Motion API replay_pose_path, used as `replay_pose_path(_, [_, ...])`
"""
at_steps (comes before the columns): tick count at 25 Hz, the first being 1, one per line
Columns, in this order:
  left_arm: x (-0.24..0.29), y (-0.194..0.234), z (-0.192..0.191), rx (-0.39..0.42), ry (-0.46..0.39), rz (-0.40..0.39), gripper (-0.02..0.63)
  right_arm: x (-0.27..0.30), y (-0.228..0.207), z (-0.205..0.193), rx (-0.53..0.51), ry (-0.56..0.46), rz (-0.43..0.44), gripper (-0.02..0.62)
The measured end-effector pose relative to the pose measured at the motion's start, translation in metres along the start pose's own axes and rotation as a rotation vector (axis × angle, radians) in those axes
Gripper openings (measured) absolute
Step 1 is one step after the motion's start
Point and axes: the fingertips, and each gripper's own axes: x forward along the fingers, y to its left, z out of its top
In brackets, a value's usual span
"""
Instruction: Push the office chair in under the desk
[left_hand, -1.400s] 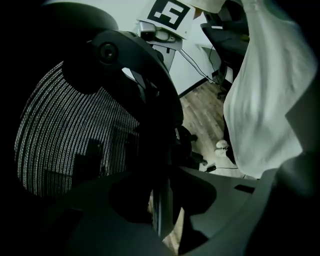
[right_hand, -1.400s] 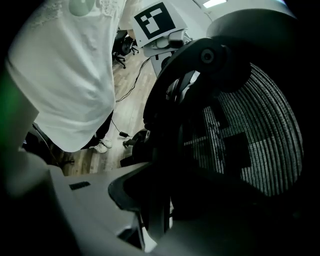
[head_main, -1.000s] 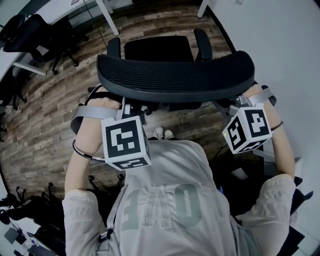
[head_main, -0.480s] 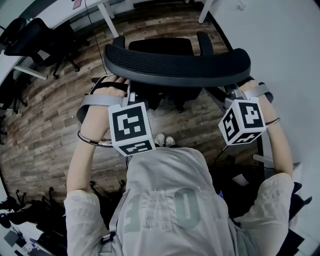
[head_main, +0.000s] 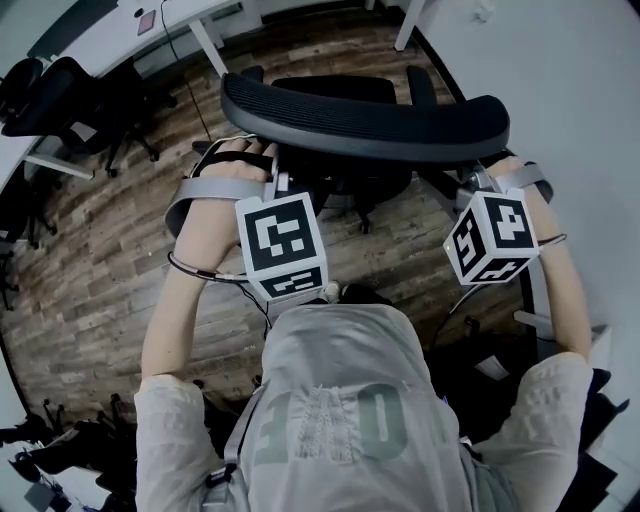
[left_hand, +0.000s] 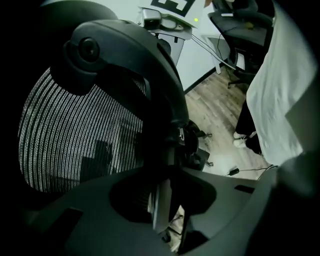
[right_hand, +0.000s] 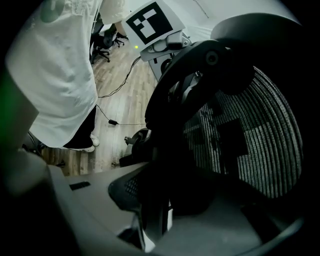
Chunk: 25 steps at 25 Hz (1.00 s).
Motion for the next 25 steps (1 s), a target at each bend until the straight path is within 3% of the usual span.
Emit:
replay_pose_path(7, [0.032, 0.037, -0.003, 0.0, -0.017, -0.021, 0.114, 0.029, -0.041, -0.016, 0.027, 0.015, -0.005, 0.104])
replay_pose_path(13, [0.066, 0.077, 0.013, -0.027, -0.032, 0.001, 0.114, 0.058, -0.087, -0.055, 0.056, 0.017, -0.028, 0.103])
replay_pose_path(20, [0.119, 0.135, 0.015, -0.115, -0.004, 0.028, 0.114, 0.108, -0.162, -0.09, 0.056, 0.001, 0.018, 0.103])
replay_pose_path(25, [0.157, 0.173, 0.022, -0.164, -0.027, -0.002, 0.114, 0.143, -0.206, -0.12, 0.045, -0.001, 0.042, 0.101])
